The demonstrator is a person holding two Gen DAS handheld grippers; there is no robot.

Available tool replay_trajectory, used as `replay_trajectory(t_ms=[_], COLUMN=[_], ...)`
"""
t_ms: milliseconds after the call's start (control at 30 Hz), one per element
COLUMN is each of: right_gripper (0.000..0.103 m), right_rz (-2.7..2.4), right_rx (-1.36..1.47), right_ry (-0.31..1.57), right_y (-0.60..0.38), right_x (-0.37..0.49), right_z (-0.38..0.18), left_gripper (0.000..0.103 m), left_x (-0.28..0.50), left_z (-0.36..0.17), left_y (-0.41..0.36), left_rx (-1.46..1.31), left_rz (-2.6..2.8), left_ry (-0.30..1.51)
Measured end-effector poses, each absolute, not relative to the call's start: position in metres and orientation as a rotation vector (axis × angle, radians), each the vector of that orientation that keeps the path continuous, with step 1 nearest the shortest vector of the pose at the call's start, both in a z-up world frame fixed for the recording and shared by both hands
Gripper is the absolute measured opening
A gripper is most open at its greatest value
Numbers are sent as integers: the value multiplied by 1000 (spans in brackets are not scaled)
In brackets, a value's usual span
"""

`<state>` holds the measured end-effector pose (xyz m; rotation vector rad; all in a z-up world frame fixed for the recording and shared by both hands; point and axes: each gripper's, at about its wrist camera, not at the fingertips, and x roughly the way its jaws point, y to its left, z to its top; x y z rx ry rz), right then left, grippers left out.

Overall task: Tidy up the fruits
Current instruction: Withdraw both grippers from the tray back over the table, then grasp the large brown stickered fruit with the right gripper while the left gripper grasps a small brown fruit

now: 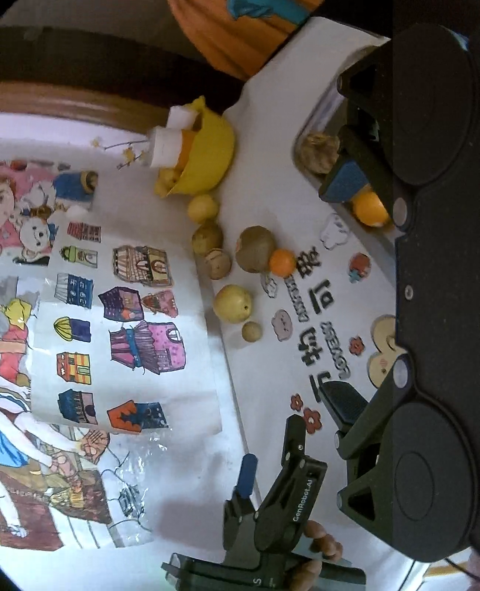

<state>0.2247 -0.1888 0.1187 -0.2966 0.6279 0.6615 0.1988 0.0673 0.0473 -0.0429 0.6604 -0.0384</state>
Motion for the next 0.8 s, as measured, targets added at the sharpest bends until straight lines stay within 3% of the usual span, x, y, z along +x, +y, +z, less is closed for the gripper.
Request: replay_trajectory(t_ms=[267,800], right_gripper=[102,102], right_rz=[665,640], right_rx=[-296,-269], right_ry=[663,810], right_y=[-176,-133], right_x=[288,408], right_z=[128,71], left_gripper=[103,102], left_x=[233,301], left_z=[44,24], left_y=[64,62], left_rx=[-10,53], left_rz=[-65,-83], left_ry=[637,652])
